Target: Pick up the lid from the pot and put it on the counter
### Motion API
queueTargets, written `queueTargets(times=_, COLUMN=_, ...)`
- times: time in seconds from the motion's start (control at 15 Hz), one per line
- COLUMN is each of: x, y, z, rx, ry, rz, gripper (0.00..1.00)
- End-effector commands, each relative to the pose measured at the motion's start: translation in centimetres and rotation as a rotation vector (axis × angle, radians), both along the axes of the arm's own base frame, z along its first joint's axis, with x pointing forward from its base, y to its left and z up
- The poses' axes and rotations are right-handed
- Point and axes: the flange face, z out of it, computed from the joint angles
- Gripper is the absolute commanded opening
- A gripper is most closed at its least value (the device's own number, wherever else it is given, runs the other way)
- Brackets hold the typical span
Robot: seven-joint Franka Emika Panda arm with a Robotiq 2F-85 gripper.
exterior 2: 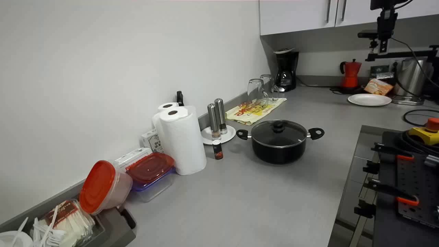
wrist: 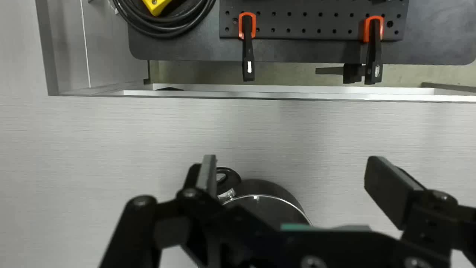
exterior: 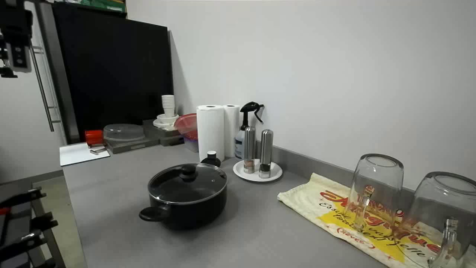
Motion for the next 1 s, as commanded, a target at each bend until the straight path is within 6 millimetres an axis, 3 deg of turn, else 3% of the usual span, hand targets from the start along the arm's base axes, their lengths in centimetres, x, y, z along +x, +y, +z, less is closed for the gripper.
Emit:
queueTargets(times=0.0, x=0.0, y=0.0, z=0.0, rx=0.0, ry=0.001, rz=0.0, gripper=1.0)
queueTargets(times=0.6, x=0.0, y=0.0, z=0.0, rx=0.0, ry=0.001, rz=0.0, gripper=1.0)
queueTargets(times=0.8, x=1.8, y=0.2, z=2.6, rx=-0.038, ry=-0.064, rz=0.016, gripper=1.0)
queueTargets(times=0.93, x=4.0, y=1.0, z=5.4, rx=-0.076, ry=-0.128, rz=0.042, gripper=1.0)
